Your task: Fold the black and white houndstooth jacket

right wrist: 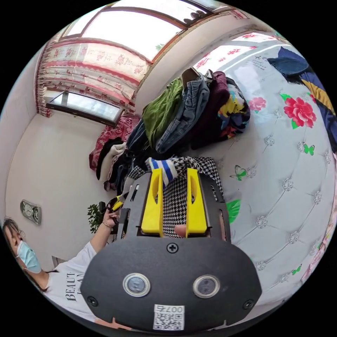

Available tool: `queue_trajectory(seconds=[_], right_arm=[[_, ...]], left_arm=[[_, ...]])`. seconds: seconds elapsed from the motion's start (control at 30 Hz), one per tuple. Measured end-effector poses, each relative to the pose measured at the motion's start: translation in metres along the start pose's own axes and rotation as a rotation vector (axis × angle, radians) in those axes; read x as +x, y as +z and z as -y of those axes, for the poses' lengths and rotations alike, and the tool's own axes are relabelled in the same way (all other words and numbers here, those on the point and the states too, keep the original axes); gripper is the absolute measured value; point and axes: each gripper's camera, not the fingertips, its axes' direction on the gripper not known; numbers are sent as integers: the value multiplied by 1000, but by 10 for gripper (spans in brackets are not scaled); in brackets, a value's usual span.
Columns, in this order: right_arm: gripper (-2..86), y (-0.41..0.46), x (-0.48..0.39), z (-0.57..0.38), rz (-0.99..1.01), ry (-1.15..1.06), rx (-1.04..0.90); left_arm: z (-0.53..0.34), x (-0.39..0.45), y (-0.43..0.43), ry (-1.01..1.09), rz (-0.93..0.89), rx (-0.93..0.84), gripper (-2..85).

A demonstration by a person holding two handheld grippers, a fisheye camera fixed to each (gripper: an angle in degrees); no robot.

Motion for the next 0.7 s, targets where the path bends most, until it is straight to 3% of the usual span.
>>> queue_trajectory(seconds=[0.27,0.4,0.7], right_arm=[[104,-1,87,-96,-95,139,51],[118,-1,128,-140,19,298,41],[78,21,124,-116,146,350,-2]], left_arm=[[-78,-50,20,43,102,-74,125],[-108,-68,34,-1,160,-128,125],[-123,-76,59,-43,74,-127,48]])
